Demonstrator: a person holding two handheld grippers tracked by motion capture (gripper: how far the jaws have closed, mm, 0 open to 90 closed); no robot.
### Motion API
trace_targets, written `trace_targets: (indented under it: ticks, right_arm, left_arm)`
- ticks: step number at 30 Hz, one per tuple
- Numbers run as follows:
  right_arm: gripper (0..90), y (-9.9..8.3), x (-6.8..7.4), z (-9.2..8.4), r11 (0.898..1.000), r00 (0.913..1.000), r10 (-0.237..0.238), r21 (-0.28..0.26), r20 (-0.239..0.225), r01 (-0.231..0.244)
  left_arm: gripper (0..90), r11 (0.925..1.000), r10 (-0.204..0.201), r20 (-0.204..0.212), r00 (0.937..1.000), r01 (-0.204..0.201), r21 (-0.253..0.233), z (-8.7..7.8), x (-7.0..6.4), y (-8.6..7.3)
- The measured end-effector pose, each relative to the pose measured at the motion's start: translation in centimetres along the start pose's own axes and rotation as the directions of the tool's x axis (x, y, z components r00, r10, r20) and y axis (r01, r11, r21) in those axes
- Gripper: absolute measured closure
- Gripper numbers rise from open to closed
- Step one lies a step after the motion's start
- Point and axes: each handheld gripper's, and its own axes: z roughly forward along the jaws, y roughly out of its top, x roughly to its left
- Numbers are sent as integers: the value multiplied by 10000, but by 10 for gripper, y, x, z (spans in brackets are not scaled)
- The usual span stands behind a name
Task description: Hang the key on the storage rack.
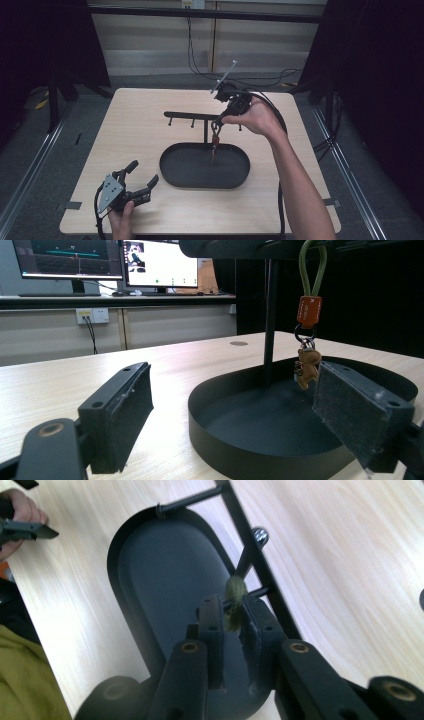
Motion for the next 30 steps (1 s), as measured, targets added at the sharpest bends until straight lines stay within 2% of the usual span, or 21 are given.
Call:
trace_targets:
  ticks: [3,5,6,11,13,16,19,20,23,30]
  right_arm:
    - [769,-5,2,0,9999,9998,-11,-121,-203,9]
    - [747,-9,5,0,9999,9999,-57,-146,-136,55]
    - [733,-11,7,-1,9997,9996,-5,-234,-267,-1]
    - [693,-21,12,-2,9972,9997,2,-749,-261,-21]
    - [666,-26,13,0,9967,9989,18,-813,-466,-56]
    - [652,-34,15,-1,9923,9990,161,-1224,-410,-210]
    - [644,-43,16,-2,9850,9987,286,-1688,-419,-353]
    - [632,-47,18,-2,9797,9987,380,-1957,-327,-437]
    - [619,-54,23,-2,9715,9993,322,-2346,-164,-352]
    - [618,-72,35,7,9370,9993,352,-3475,-119,-371]
  left_arm:
    - [157,10000,6,17,10000,-7,42,0,0,0]
    - [157,10000,7,16,10000,-7,42,0,0,0]
    - [157,10000,8,17,10000,-8,48,0,0,0]
    - [157,10000,22,12,10000,-22,47,0,0,0]
    - [157,10000,12,15,10000,-12,44,0,0,0]
    - [157,10000,11,9,10000,-11,33,0,0,0]
    - [157,10000,16,7,10000,-17,43,0,0,0]
    - [157,10000,14,9,10000,-14,44,0,0,0]
    - [157,10000,10,10,10000,-10,32,0,0,0]
    - [157,10000,7,15,10000,-7,41,0,0,0]
